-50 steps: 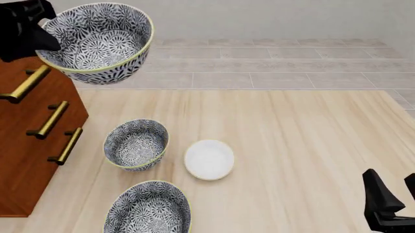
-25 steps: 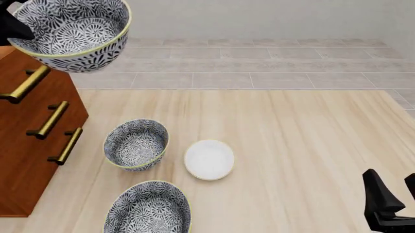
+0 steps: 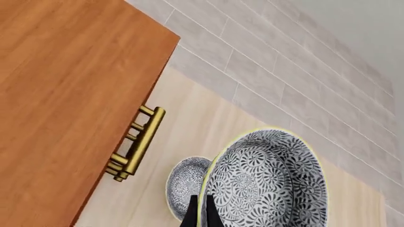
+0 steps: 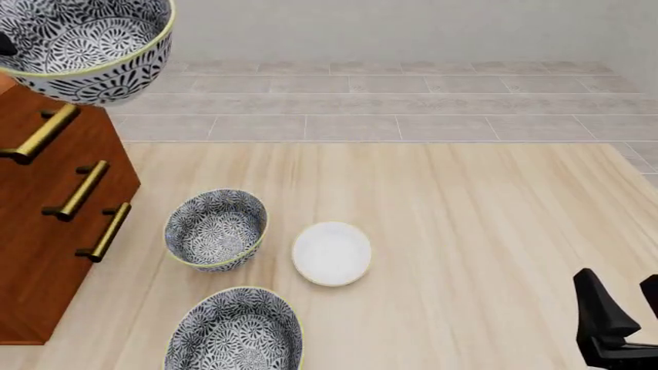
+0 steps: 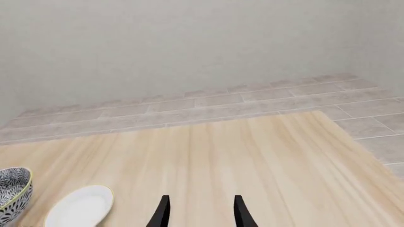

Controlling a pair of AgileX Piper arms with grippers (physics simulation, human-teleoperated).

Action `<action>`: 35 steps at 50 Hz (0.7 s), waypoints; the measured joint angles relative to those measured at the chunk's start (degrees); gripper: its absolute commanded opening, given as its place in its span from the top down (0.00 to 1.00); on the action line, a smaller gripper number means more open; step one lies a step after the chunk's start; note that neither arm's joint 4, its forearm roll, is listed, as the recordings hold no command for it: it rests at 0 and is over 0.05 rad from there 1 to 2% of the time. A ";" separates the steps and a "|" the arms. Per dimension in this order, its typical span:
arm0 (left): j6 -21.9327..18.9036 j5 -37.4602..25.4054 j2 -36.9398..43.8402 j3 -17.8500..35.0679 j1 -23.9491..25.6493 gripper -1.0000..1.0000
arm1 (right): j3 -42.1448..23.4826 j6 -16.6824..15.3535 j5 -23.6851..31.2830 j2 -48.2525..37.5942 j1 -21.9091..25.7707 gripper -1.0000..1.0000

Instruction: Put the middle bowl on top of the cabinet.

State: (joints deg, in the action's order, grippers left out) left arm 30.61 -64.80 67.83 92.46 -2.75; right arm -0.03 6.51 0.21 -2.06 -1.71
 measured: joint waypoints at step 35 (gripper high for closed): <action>1.48 -4.34 1.77 4.86 -6.16 1.00 | -0.01 -0.29 -0.37 -0.55 0.12 0.00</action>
State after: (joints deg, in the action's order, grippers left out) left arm 32.09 -69.14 69.60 97.31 -8.92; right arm -0.04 6.22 -0.16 -2.60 -1.59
